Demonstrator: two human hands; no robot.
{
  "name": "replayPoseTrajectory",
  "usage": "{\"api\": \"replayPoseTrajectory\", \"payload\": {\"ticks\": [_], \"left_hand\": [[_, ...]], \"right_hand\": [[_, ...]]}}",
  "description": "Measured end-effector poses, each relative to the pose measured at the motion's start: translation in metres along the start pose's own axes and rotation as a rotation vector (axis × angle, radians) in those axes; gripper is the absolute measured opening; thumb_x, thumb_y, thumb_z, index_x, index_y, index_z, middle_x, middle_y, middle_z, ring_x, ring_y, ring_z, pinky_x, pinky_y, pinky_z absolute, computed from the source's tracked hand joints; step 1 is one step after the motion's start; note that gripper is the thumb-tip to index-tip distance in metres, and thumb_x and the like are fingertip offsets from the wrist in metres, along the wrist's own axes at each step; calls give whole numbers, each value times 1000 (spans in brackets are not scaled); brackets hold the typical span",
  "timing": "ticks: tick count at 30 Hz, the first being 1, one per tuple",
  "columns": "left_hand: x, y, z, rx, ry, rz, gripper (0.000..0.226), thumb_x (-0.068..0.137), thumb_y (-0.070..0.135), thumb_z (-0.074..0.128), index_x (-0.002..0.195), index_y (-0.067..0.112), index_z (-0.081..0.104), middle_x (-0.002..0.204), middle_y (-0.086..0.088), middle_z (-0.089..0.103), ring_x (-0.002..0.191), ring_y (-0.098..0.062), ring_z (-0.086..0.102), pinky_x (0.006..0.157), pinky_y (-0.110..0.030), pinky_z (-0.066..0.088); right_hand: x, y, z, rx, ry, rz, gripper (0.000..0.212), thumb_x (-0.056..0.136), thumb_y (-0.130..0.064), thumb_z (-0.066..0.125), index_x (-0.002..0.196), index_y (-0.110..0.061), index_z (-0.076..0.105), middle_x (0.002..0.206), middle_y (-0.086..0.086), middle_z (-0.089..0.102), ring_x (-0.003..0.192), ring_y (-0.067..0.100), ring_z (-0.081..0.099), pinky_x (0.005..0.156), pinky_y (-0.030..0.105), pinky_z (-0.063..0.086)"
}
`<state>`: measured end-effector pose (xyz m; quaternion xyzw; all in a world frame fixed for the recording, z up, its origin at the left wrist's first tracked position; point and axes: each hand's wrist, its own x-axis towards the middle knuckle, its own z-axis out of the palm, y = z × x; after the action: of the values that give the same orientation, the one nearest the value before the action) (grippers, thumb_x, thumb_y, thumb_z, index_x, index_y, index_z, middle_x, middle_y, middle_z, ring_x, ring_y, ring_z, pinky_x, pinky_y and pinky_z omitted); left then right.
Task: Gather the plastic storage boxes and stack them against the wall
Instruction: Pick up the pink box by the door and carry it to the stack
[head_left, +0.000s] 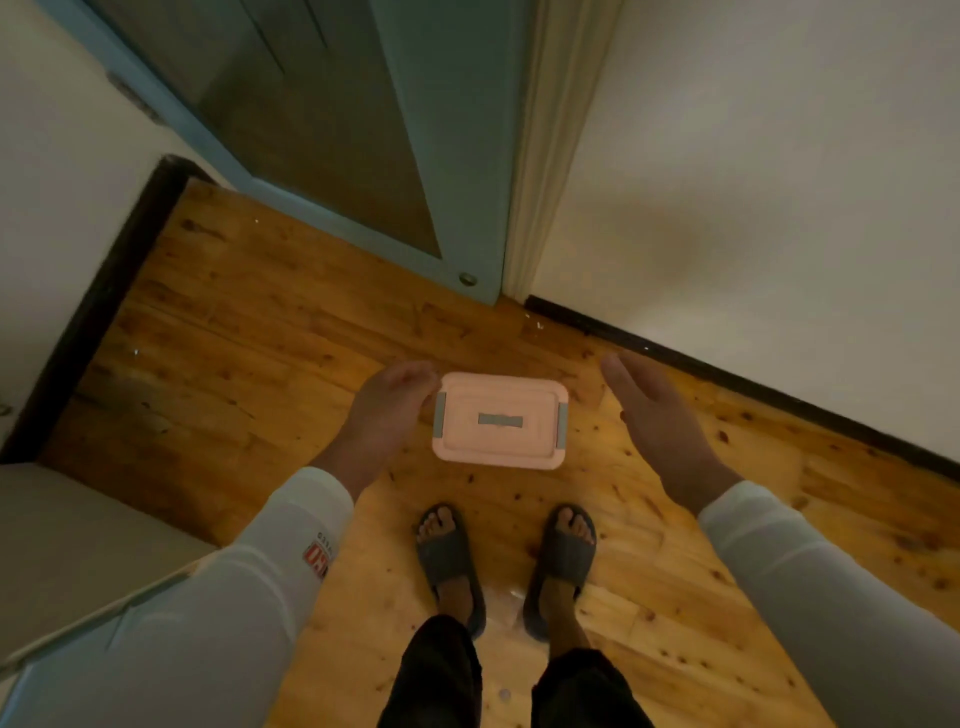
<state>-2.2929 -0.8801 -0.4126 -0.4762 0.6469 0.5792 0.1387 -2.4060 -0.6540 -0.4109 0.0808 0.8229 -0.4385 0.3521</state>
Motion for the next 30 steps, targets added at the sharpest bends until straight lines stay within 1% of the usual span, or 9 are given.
{"api": "replayPoseTrajectory", "payload": {"ticks": [4,7,10,13,16,20,24,26,30], "left_hand": [[35,-25,15,-8,-1,-12,15,98,25,54,112,29,57,119,-4,65,112,-21,61,88,-27,46],[68,-52,30,-15,0,-39,28,97,26,55,125,24,57,120,-2,65,104,-14,62,75,-20,46],[96,-81,41,-24,16,-61,25,97,26,57,121,23,59,119,-2,65,92,-5,61,68,-17,43],[123,-113,52,8,15,-67,35,97,29,56,130,19,57,123,-1,64,100,-9,62,77,-21,46],[150,-145,64,26,33,-72,45,96,31,57,139,21,51,129,1,59,113,-14,57,92,-28,46],[178,-180,76,46,51,-82,54,95,35,59,145,25,43,129,6,51,107,-10,48,75,-20,39],[202,-207,80,79,115,-104,63,93,37,63,149,27,36,148,2,44,115,-11,43,88,-26,35],[213,-220,82,83,141,-120,71,91,39,65,152,27,31,153,1,38,127,-16,43,92,-27,34],[227,-236,86,74,122,-179,87,86,49,67,156,28,19,159,1,28,140,-22,34,94,-28,30]], "right_hand": [[33,32,13,-28,-1,39,74,82,-70,45,144,-29,39,144,-6,45,125,20,47,104,50,40],[64,67,27,-45,5,45,72,82,-70,46,142,-29,40,145,-6,45,125,17,45,104,43,38],[90,100,44,-68,3,47,72,81,-73,46,140,-33,40,145,-8,44,117,10,43,93,33,38],[115,132,58,-73,13,55,73,78,-75,46,138,-35,40,142,-10,45,110,6,40,79,25,38],[136,166,74,-53,20,82,83,73,-79,48,142,-34,35,145,-10,43,114,7,41,89,31,34],[154,199,92,-8,9,143,106,58,-87,49,147,-34,25,151,-10,35,132,17,39,91,33,31],[171,224,105,-11,-28,183,120,49,-89,53,149,-35,17,156,-6,28,138,20,33,97,37,34],[181,238,112,-20,-42,211,123,48,-88,57,150,-36,11,158,-5,23,140,21,29,102,41,36],[195,253,120,-9,-39,296,131,49,-85,59,152,-30,2,160,-2,15,142,25,25,107,49,35]]}}
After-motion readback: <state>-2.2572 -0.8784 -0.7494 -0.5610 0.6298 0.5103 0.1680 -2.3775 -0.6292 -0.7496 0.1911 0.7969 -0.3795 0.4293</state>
